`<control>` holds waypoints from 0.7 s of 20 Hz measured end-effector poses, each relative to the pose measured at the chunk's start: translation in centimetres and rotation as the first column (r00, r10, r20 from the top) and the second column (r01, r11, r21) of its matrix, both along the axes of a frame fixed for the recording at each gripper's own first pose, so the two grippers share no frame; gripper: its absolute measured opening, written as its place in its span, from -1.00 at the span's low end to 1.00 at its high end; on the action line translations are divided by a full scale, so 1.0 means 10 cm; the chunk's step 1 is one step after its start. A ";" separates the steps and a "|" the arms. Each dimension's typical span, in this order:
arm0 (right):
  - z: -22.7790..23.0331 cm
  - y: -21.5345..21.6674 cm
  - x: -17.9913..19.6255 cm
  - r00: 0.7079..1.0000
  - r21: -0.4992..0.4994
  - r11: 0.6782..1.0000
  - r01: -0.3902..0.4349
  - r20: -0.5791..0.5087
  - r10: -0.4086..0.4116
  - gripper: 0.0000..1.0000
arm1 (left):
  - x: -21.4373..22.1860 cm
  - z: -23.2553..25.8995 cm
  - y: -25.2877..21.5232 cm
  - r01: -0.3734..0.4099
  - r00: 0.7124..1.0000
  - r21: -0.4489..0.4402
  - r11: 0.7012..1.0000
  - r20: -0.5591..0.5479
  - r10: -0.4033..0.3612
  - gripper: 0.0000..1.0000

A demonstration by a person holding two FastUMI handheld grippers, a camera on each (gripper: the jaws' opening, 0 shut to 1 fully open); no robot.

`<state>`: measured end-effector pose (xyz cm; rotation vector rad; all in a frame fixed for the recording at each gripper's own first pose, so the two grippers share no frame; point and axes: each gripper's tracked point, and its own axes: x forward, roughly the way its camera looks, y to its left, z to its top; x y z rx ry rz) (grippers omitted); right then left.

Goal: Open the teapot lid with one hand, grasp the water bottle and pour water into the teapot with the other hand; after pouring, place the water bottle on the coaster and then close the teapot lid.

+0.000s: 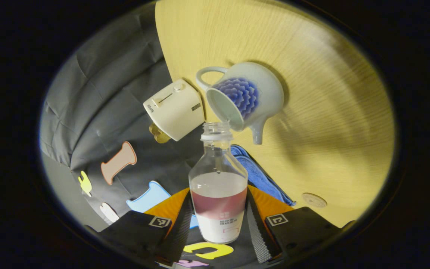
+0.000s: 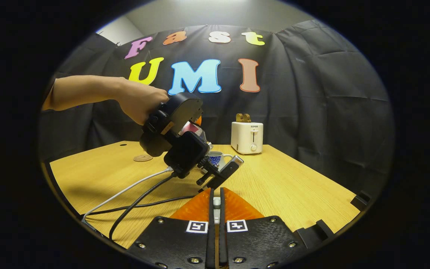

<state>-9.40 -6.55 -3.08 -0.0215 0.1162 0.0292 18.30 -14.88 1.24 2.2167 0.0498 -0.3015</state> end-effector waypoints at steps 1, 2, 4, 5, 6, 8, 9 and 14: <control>0.00 0.00 0.01 1.000 -0.002 1.000 0.000 0.001 0.000 -0.91 | 0.01 0.00 0.00 0.001 1.000 0.002 1.000 0.000 -0.001 0.56; 0.00 0.00 0.01 1.000 -0.005 1.000 -0.001 0.000 0.001 -0.91 | 0.00 0.01 -0.01 0.004 1.000 0.002 1.000 0.003 -0.004 0.69; 0.01 0.01 0.01 1.000 -0.009 1.000 -0.004 0.000 0.004 -0.91 | -0.01 -0.02 -0.01 0.004 1.000 -0.008 1.000 0.001 -0.004 0.70; 0.01 0.02 0.01 1.000 -0.011 1.000 -0.005 -0.001 0.005 -0.91 | -0.02 -0.02 -0.01 0.004 1.000 -0.015 1.000 -0.003 -0.004 0.61; 0.01 0.02 0.01 1.000 -0.013 1.000 -0.006 0.000 0.006 -0.91 | -0.02 -0.03 -0.01 0.006 1.000 -0.019 1.000 -0.006 -0.006 0.51; 0.01 0.02 0.00 1.000 -0.010 1.000 -0.005 0.001 0.005 -0.91 | -0.02 -0.03 -0.02 0.015 1.000 -0.030 0.999 -0.010 -0.015 0.55; 0.02 0.01 0.00 1.000 -0.006 1.000 -0.002 0.005 0.003 -0.91 | -0.02 -0.05 -0.02 0.015 1.000 -0.037 0.999 -0.016 -0.015 0.69; 0.17 -0.05 -0.04 0.998 0.015 1.000 0.024 0.064 -0.025 -0.91 | 0.01 -0.18 0.00 0.012 0.998 -0.135 0.991 -0.063 -0.021 0.70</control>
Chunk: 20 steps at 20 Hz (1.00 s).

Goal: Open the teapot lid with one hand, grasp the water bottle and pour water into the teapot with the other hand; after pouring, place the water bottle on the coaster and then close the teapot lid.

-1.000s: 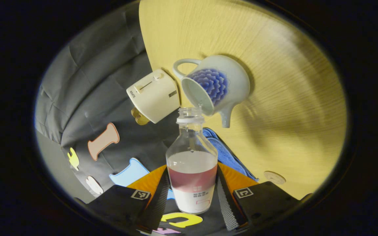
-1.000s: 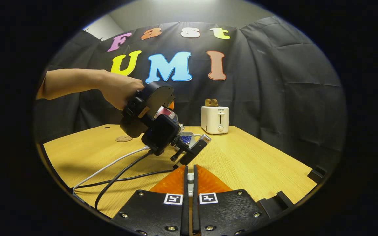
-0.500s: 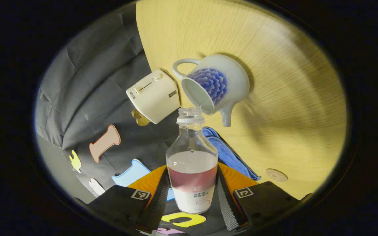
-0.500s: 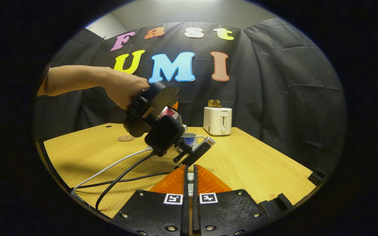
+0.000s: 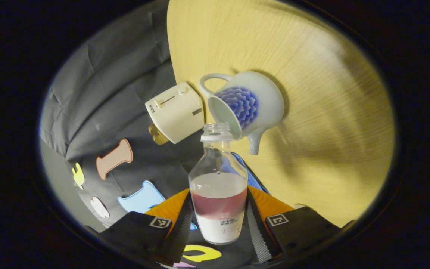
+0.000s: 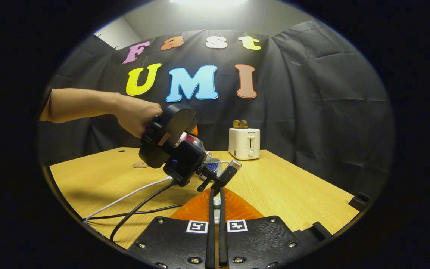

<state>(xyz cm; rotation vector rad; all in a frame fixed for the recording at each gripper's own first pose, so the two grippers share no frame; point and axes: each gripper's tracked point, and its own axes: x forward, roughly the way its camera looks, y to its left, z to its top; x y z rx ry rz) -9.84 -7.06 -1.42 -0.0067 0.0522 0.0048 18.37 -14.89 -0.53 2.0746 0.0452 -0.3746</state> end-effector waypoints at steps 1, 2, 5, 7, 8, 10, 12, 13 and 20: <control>0.02 0.00 0.00 1.000 -0.003 1.000 0.001 0.007 0.000 -0.92 | 0.00 -0.01 0.00 0.004 1.000 -0.026 1.000 -0.006 -0.004 0.70; 0.01 0.02 0.00 1.000 -0.003 1.000 -0.002 0.007 0.002 -0.92 | 0.00 -0.02 0.01 0.002 1.000 -0.055 0.998 -0.014 -0.003 0.70; 0.01 0.04 0.00 1.000 0.000 1.000 -0.009 0.003 0.009 -0.91 | 0.00 -0.05 0.04 -0.001 1.000 -0.105 0.994 -0.024 -0.001 0.70; 0.09 0.04 -0.04 1.000 0.006 1.000 -0.004 0.027 0.004 -0.91 | -0.05 -0.09 0.07 -0.015 0.998 -0.241 0.970 -0.068 -0.002 0.70; 0.13 0.04 -0.05 0.999 0.005 1.000 -0.003 0.040 0.002 -0.91 | -0.06 -0.07 0.07 -0.015 0.997 -0.298 0.955 -0.072 -0.006 0.70; 0.25 0.01 -0.06 0.997 -0.002 1.000 0.009 0.079 -0.008 -0.91 | -0.11 -0.01 0.19 -0.037 0.997 -0.423 0.905 -0.081 0.003 0.70; 0.32 0.04 -0.05 0.995 -0.012 1.000 0.007 0.100 -0.006 -0.92 | -0.14 0.04 0.37 -0.065 0.995 -0.577 0.814 -0.098 0.010 0.70; 0.34 0.05 -0.03 0.995 -0.016 1.000 0.001 0.101 0.000 -0.92 | -0.18 0.07 0.44 -0.077 0.994 -0.643 0.762 -0.104 0.012 0.70; 0.39 0.27 0.38 0.993 0.010 0.998 -0.068 0.097 0.067 -0.92 | -0.70 0.25 1.31 -0.172 0.984 -0.970 0.170 -0.161 0.079 0.70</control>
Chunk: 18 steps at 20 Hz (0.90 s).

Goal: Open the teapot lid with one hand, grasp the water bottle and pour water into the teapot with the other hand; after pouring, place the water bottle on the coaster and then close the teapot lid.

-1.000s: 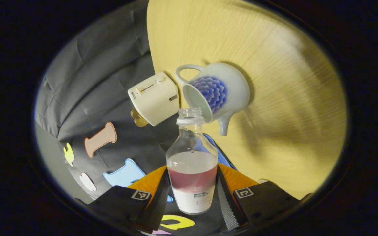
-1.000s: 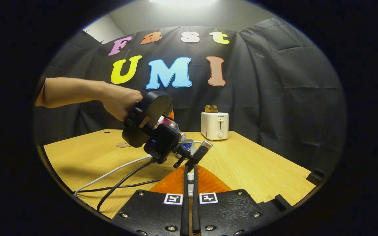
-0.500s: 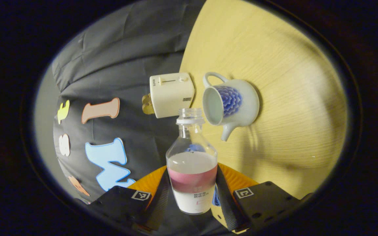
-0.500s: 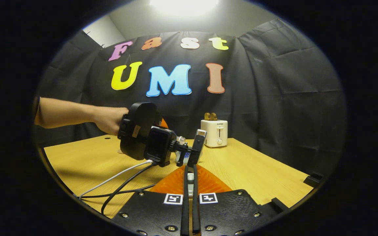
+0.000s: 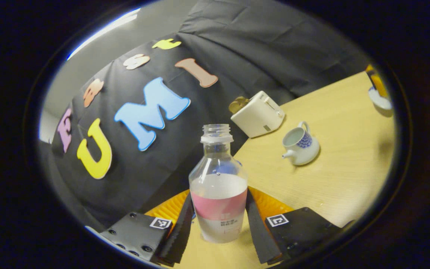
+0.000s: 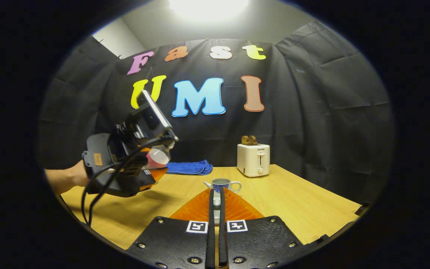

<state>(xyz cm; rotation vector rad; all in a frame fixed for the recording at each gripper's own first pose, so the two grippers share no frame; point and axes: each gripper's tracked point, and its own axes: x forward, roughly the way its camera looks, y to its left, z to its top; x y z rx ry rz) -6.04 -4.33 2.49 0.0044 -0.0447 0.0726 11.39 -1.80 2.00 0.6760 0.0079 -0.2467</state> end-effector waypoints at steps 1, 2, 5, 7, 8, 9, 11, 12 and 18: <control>0.03 0.04 0.05 1.000 -0.003 1.000 -0.010 0.003 0.010 -0.92 | -0.02 -0.01 0.10 -0.019 1.000 -0.050 0.999 -0.004 0.019 0.69; 0.05 0.09 0.09 1.000 -0.009 1.000 -0.016 0.007 0.016 -0.91 | -0.03 -0.03 0.19 -0.037 0.999 -0.096 0.995 -0.015 0.036 0.70; 0.02 0.19 0.21 0.999 -0.008 0.999 -0.035 -0.007 0.035 -0.91 | -0.01 0.06 0.47 -0.059 0.998 -0.301 0.952 0.008 0.064 0.70; -0.02 0.27 0.27 0.999 0.001 0.999 -0.047 -0.022 0.047 -0.91 | 0.09 0.09 0.71 -0.079 0.996 -0.412 0.908 -0.006 0.084 0.69; -0.04 0.29 0.29 0.999 -0.001 0.999 -0.048 -0.027 0.048 -0.91 | 0.19 0.08 0.88 -0.100 0.995 -0.465 0.880 -0.026 0.099 0.69; -0.06 0.29 0.31 0.998 -0.001 0.999 -0.048 -0.031 0.047 -0.91 | 0.26 0.09 1.03 -0.109 0.994 -0.522 0.846 -0.033 0.108 0.69; -0.09 0.28 0.35 0.998 0.004 0.999 -0.046 -0.041 0.046 -0.91 | 0.36 0.12 1.25 -0.132 0.990 -0.589 0.797 -0.046 0.130 0.67; -0.10 0.28 0.36 0.998 0.006 0.999 -0.047 -0.046 0.047 -0.91 | 0.39 0.12 1.30 -0.135 0.990 -0.603 0.786 -0.049 0.132 0.69; -0.17 0.25 0.42 0.997 0.002 0.999 -0.043 -0.065 0.043 -0.91 | 0.88 -0.06 1.34 -0.144 0.989 -0.592 0.793 -0.064 0.131 0.67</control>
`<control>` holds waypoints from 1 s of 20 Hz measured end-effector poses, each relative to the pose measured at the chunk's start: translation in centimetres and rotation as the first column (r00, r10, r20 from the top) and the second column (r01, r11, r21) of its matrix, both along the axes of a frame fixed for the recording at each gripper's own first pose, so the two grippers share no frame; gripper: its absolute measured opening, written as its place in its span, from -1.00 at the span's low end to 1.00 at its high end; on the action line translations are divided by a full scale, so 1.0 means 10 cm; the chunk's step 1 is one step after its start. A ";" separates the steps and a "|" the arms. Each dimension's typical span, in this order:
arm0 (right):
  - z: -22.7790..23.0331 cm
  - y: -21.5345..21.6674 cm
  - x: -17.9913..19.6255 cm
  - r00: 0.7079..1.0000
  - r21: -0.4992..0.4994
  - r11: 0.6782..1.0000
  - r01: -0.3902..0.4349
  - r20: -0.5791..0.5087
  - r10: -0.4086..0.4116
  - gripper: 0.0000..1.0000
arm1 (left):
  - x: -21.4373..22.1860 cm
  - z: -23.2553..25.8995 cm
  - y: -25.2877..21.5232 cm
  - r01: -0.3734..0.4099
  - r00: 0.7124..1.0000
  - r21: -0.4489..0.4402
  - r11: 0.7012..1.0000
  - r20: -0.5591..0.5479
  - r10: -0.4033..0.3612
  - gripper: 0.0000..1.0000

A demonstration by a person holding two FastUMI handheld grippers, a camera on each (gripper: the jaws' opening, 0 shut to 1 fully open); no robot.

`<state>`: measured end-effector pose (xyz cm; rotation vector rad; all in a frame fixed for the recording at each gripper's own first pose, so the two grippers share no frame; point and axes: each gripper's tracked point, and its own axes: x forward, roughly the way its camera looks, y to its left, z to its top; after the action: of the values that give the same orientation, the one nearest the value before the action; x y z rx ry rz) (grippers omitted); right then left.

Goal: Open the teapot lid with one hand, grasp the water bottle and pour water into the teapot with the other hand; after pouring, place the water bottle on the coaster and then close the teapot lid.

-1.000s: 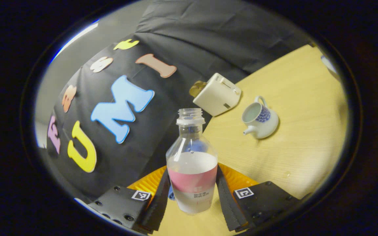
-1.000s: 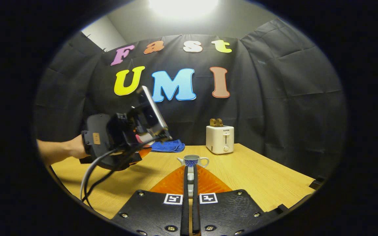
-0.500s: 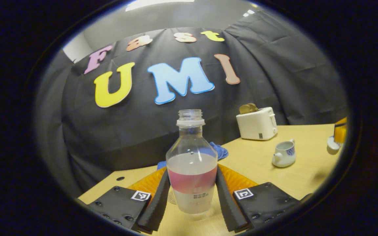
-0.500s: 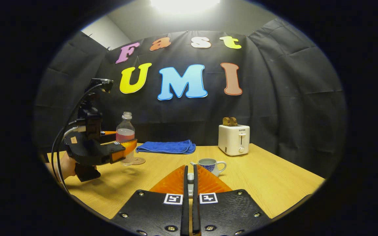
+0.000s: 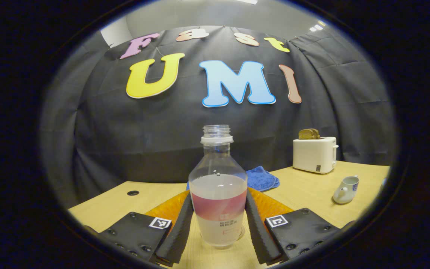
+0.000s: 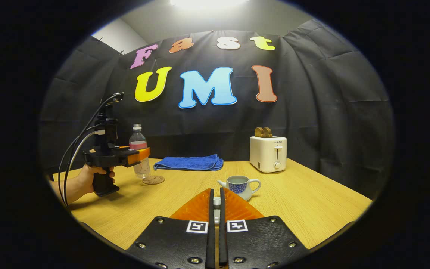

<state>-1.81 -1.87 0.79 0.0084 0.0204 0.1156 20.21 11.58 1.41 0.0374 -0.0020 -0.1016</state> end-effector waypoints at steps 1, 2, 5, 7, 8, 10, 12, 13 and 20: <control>-0.01 -0.02 0.01 1.000 0.004 1.000 0.004 -0.003 -0.004 -0.91 | 0.08 -0.06 -0.01 0.002 1.000 -0.015 1.000 -0.013 -0.002 0.67; -0.02 -0.05 0.01 1.000 0.007 1.000 0.010 -0.008 -0.009 -0.91 | 0.17 -0.12 0.02 -0.010 1.000 -0.014 1.000 -0.029 0.010 0.67; -0.05 -0.14 0.04 0.999 0.013 0.999 0.032 -0.015 -0.032 -0.91 | 0.31 -0.23 0.06 -0.030 0.998 -0.010 1.000 -0.048 0.029 0.67; -0.07 -0.18 0.06 0.999 0.015 0.999 0.043 -0.020 -0.042 -0.91 | 0.38 -0.23 0.06 -0.028 0.998 -0.015 1.000 -0.048 0.027 0.69; -0.08 -0.18 0.07 0.999 0.016 0.999 0.044 -0.023 -0.044 -0.91 | 0.40 -0.23 0.05 -0.025 0.999 -0.011 1.000 -0.045 0.024 0.67; -0.09 -0.18 0.07 0.999 0.017 0.999 0.042 -0.027 -0.041 -0.91 | 0.40 -0.28 0.01 -0.021 0.999 -0.002 1.000 -0.049 0.021 0.67; -0.09 -0.18 0.07 0.999 0.011 0.999 0.042 -0.027 -0.041 -0.91 | 0.40 -0.28 0.01 -0.019 0.999 -0.003 1.000 -0.051 0.019 0.72; -0.08 -0.19 0.07 0.999 0.011 0.999 0.045 -0.025 -0.044 -0.91 | 0.39 -0.29 0.00 -0.011 0.999 -0.006 1.000 -0.052 0.011 0.73; -0.08 -0.18 0.04 0.999 0.005 0.999 0.043 -0.024 -0.042 -0.91 | 0.32 -0.13 0.06 -0.042 0.999 0.004 0.999 -0.025 0.042 1.00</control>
<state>-1.37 -3.66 0.04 0.0153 0.0436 0.0730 23.44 12.17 0.12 0.0391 0.0240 -0.0602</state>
